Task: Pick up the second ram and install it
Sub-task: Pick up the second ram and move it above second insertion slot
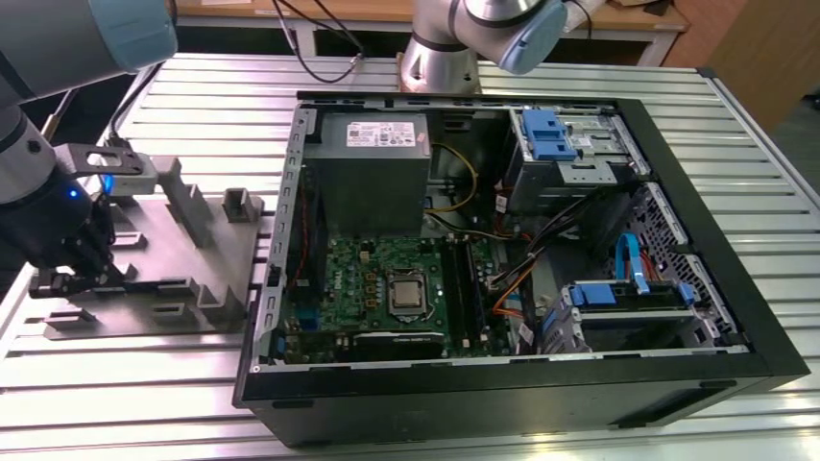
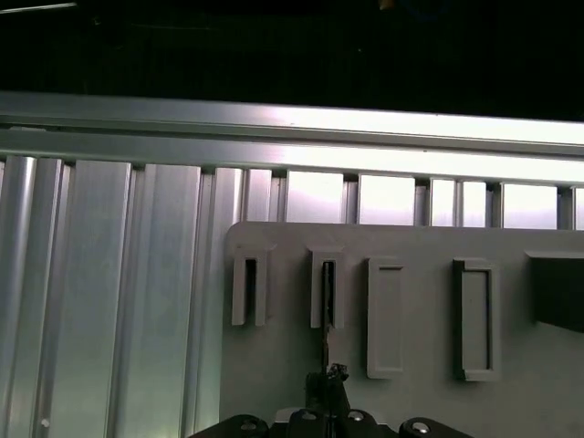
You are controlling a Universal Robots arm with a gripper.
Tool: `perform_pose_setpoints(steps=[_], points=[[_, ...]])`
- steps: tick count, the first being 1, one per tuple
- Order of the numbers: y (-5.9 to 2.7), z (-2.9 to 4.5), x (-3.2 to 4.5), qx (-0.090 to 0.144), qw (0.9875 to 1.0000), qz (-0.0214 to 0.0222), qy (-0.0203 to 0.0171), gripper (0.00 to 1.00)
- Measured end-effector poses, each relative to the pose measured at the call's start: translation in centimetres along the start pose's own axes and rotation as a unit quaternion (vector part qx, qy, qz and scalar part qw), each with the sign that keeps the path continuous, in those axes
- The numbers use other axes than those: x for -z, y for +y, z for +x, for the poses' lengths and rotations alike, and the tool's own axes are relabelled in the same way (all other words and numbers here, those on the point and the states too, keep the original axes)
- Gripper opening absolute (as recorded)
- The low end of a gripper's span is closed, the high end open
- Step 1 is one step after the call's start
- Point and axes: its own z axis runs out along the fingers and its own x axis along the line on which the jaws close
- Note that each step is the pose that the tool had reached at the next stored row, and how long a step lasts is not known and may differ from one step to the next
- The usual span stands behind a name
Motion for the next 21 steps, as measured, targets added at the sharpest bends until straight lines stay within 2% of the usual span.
perform_pose_setpoints(steps=[3,4,5,6,9,16,21], points=[[0.01,0.0,-0.01,0.0,1.0,0.0,0.0,0.11],[0.01,0.0,-0.01,0.0,1.0,0.0001,0.0,0.16],[0.01,0.0,0.0,0.0,1.0,0.0,0.0,0.16],[0.02,0.0,0.0,0.0,1.0,0.0,0.0,0.24],[0.02,0.0,-0.06,0.001,1.0,0.0001,-0.0001,0.24],[0.01,0.0,-0.37,0.035,0.9994,-0.0007,0.0012,0.24],[0.0,0.02,-0.65,0.038,0.9993,-0.0009,0.0015,0.24]])
